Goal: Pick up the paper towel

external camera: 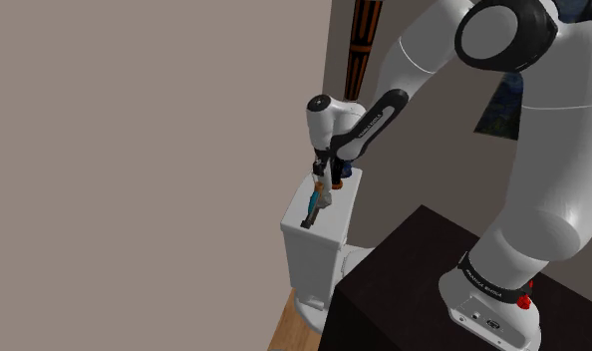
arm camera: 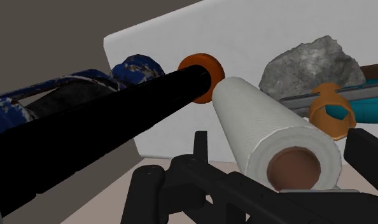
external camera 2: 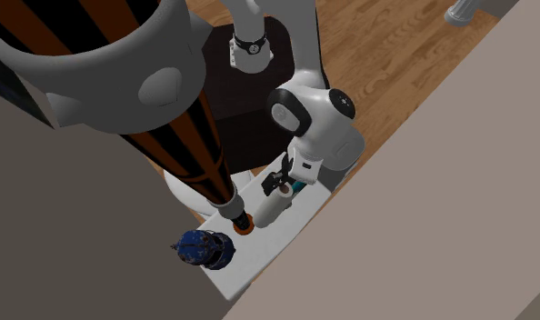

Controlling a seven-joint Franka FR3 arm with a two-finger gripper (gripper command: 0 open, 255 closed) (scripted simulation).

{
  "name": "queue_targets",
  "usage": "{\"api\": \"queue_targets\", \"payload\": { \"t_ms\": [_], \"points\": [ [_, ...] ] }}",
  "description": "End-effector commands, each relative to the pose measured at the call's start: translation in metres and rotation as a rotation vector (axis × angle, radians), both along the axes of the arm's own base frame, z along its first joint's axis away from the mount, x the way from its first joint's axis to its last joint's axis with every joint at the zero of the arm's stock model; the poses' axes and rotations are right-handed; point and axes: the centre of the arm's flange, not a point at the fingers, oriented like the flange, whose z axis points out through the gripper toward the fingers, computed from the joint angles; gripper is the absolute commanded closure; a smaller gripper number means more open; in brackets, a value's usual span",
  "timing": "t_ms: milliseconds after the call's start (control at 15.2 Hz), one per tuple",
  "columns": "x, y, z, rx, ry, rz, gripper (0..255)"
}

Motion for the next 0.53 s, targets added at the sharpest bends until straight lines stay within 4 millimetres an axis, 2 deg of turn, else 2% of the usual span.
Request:
{"api": "queue_targets", "payload": {
  "t_ms": [0,198,264,462],
  "points": [
    [-0.0014,-0.0017,-0.0116,-0.001,0.003,-0.002,0],
    [-0.0014,-0.0017,-0.0199,-0.001,0.003,-0.001,0],
    [-0.0012,-0.0022,-0.0196,-0.001,0.003,-0.001,255],
    [-0.0011,-0.0025,-0.0198,-0.001,0.003,-0.001,255]
  ]
}}
